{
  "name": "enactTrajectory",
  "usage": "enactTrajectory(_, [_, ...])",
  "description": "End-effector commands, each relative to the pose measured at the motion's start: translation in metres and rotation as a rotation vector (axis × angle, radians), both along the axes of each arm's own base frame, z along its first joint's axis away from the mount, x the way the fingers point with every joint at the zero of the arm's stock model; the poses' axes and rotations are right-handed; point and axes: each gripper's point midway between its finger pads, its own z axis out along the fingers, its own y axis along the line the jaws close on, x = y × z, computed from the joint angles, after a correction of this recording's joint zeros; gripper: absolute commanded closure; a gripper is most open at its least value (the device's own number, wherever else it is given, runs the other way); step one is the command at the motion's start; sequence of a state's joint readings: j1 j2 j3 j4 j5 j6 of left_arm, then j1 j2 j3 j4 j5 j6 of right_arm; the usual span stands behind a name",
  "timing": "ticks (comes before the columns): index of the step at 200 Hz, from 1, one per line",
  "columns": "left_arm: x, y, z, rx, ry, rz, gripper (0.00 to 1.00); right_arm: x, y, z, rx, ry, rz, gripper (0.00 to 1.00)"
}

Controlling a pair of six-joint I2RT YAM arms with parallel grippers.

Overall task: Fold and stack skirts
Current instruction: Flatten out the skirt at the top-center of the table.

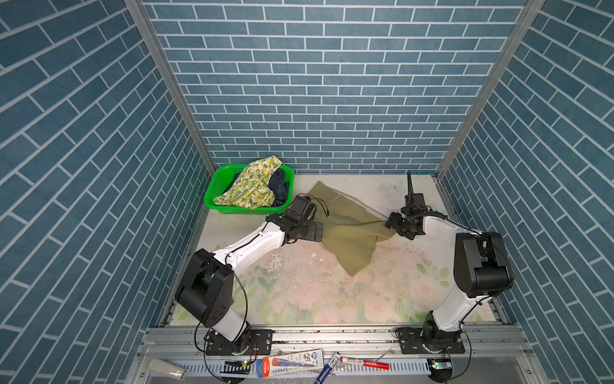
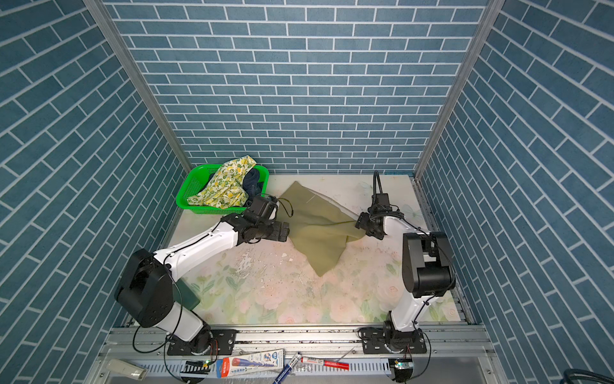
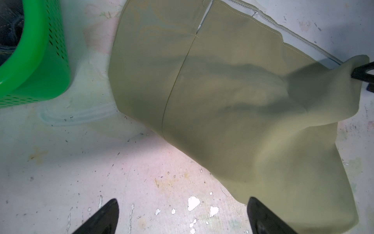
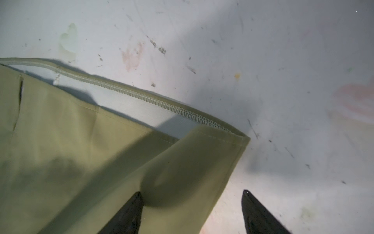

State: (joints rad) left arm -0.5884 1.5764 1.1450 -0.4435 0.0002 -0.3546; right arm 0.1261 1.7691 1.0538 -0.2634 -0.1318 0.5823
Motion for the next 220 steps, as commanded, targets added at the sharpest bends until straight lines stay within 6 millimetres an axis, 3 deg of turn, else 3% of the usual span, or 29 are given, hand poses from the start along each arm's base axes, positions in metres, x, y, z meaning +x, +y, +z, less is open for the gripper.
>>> enactTrajectory(1, [-0.001,-0.001,0.011,-0.037,-0.019,0.006,0.00,0.013,0.007,-0.006,0.063,0.000,-0.032,0.27])
enactTrajectory(12, [-0.001,-0.001,0.013,-0.042,-0.023,0.005,0.00,0.020,0.009,-0.003,0.073,-0.029,-0.023,0.44])
enactTrajectory(36, [0.000,-0.001,0.018,-0.052,-0.032,0.005,0.00,0.040,0.016,0.031,0.098,-0.187,0.011,1.00])
enactTrajectory(63, [0.002,0.001,0.024,-0.065,-0.045,0.011,0.01,0.050,0.014,0.092,0.059,-0.346,0.035,1.00])
enactTrajectory(101, [0.005,0.005,0.032,-0.080,-0.066,0.018,0.00,0.038,0.017,0.177,-0.050,-0.504,0.078,1.00])
enactTrajectory(135, [0.004,0.008,0.029,-0.078,-0.063,0.023,0.00,0.029,0.007,0.223,-0.102,-0.559,0.038,1.00])
enactTrajectory(173, [0.003,0.008,0.025,-0.077,-0.054,0.021,0.00,0.041,-0.007,0.264,-0.180,-0.596,0.018,1.00])
enactTrajectory(220, [0.005,0.007,0.027,-0.084,-0.064,0.021,0.00,0.042,0.017,0.359,-0.166,-0.780,0.107,1.00])
